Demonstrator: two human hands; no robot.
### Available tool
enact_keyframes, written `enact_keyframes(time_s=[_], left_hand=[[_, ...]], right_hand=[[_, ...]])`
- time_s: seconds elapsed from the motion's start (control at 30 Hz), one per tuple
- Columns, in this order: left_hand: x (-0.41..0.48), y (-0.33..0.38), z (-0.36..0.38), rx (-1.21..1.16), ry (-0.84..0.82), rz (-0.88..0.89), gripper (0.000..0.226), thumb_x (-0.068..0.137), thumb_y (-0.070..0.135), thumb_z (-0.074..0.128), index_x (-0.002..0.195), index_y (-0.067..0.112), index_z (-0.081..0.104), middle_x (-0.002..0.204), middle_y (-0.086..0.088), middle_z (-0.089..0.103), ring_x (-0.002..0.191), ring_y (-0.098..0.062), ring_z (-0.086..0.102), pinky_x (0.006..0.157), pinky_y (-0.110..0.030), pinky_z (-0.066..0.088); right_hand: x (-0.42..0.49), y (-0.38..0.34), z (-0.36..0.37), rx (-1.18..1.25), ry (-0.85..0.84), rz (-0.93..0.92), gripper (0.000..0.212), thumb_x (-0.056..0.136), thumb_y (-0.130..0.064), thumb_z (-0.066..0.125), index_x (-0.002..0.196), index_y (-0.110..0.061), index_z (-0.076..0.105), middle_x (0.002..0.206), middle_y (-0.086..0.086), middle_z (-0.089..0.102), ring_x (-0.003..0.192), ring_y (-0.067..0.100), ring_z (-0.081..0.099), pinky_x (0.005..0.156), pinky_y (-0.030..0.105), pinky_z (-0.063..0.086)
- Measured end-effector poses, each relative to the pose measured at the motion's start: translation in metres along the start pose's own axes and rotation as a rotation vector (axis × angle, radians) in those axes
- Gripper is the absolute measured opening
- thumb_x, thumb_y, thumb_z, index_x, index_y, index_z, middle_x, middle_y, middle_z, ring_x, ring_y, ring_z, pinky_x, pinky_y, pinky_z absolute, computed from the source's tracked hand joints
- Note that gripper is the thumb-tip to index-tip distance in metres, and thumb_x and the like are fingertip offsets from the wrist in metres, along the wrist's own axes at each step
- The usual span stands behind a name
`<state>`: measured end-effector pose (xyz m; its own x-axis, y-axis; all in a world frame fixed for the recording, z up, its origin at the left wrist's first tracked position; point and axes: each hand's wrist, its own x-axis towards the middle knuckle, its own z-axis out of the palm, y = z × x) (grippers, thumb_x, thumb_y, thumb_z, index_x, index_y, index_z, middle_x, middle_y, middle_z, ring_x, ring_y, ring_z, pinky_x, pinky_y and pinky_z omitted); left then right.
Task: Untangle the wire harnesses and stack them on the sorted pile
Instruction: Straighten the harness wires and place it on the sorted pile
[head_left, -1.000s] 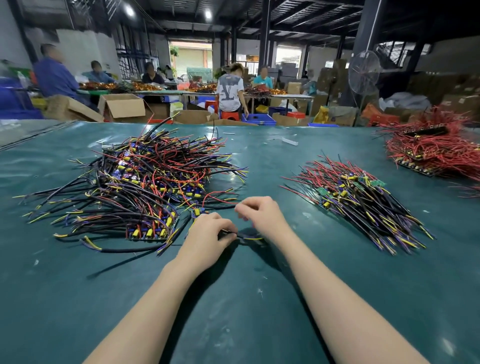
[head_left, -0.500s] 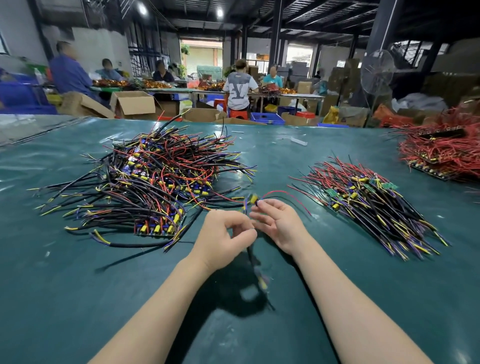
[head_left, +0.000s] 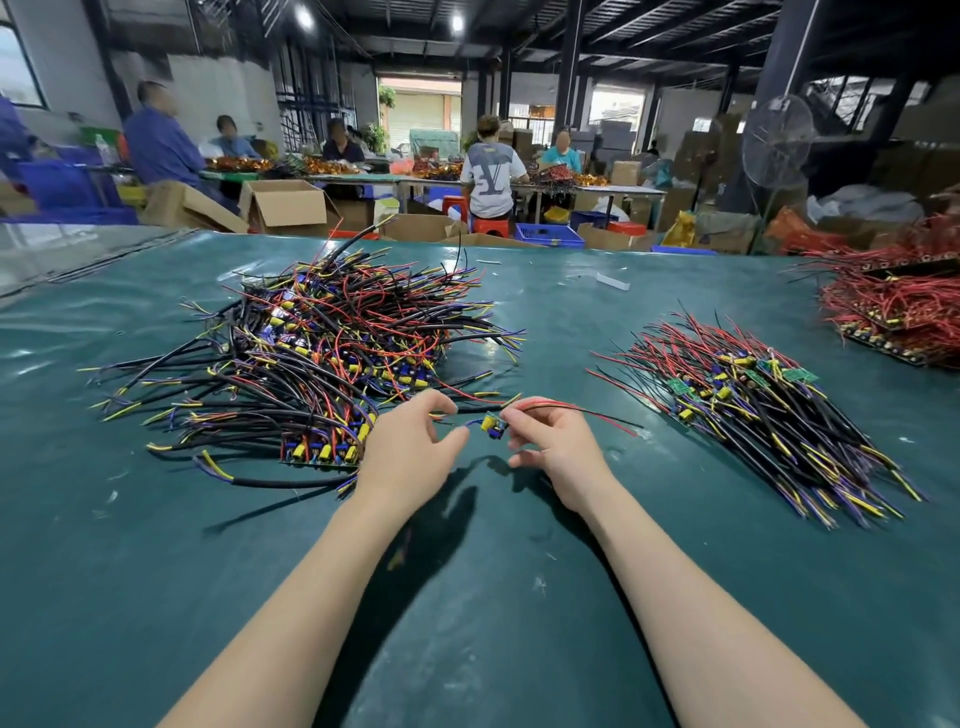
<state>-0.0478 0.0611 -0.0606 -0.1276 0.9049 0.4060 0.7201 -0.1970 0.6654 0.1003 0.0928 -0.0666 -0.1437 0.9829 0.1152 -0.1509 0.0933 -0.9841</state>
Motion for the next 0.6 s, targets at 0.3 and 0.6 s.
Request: enact_keyframes(time_s=[0.3,0.6], left_hand=[[-0.001,0.005,0.004,-0.043,-0.079,0.020,0.034,0.078,0.007,0.062,0.109,0.020,0.057,0.086,0.005,0.048,0.078,-0.011,0.049,0.066,-0.020,0.033],[-0.003,0.007,0.003,-0.153,-0.209,0.014,0.019,0.086,0.028,0.060,0.077,0.015,0.072,0.064,-0.007,0.066,0.062,-0.017,0.057,0.065,-0.029,0.045]], right_hand=[[0.000,0.003,0.001,-0.049,-0.009,-0.051,0.024,0.084,0.007,0.057,0.068,-0.010,0.063,0.051,-0.008,0.063,0.048,0.001,0.056,0.051,0.015,0.050],[-0.005,0.005,0.010,-0.059,-0.113,-0.047,0.020,0.081,0.009,0.059,0.071,-0.008,0.063,0.053,-0.004,0.065,0.049,0.006,0.060,0.054,0.015,0.051]])
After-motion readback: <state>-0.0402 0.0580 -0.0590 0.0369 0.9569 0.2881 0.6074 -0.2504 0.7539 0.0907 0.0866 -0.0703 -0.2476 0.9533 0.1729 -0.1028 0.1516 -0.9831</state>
